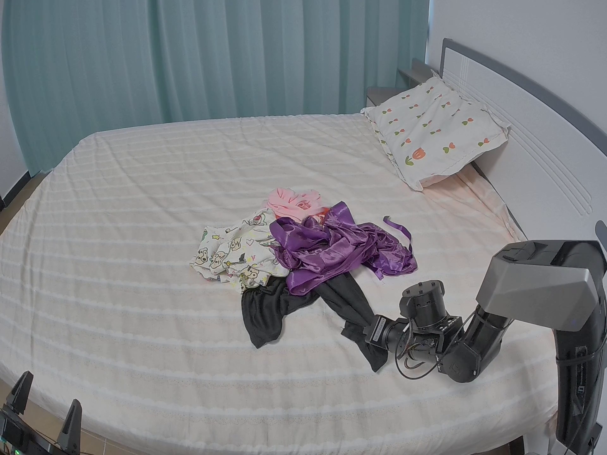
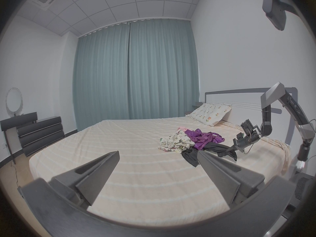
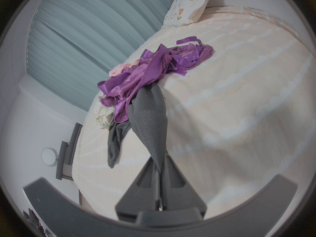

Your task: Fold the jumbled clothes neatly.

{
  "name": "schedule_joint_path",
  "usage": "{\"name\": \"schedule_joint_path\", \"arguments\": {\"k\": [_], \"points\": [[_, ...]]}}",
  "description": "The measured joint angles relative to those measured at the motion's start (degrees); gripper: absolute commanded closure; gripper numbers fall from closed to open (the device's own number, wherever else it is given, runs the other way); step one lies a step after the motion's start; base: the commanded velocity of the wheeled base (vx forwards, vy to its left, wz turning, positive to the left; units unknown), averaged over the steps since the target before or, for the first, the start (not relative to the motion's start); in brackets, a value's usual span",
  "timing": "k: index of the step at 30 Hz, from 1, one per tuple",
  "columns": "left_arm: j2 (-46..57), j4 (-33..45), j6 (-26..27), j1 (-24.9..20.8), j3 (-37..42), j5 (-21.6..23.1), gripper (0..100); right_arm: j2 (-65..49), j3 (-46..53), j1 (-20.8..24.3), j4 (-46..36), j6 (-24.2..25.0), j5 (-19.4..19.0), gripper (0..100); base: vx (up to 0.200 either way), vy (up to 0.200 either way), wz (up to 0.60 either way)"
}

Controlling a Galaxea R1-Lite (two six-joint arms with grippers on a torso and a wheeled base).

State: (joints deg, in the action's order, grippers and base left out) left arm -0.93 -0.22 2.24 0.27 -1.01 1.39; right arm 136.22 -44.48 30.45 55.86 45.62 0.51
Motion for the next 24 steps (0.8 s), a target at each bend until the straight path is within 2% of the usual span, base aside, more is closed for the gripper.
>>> {"name": "schedule_joint_path", "arguments": {"k": [6, 11, 18, 24], "points": [[-0.34, -2.79, -2.24, 0.0, -2.46, 2.28, 0, -2.67, 3.67, 1.1, 2.63, 1.87, -0.41, 100, 0.0, 0.0, 0.0], [-4.41, -3.45, -2.38, 0.0, -7.5, 8.59, 0, -3.44, 4.41, 1.35, 3.91, 2.26, -0.54, 100, 0.0, 0.0, 0.0], [-19.69, -3.0, -1.23, -0.38, -9.59, 15.17, 0, -3.85, 4.96, 1.22, 4.94, 3.68, -0.54, 100, 0.0, 0.0, 0.0], [-34.11, -3.91, -1.01, -3.01, -10.14, 17.43, 0, -4.02, 5.51, 1.05, 6.49, 4.41, -0.44, 100, 0.0, 0.0, 0.0]]}}
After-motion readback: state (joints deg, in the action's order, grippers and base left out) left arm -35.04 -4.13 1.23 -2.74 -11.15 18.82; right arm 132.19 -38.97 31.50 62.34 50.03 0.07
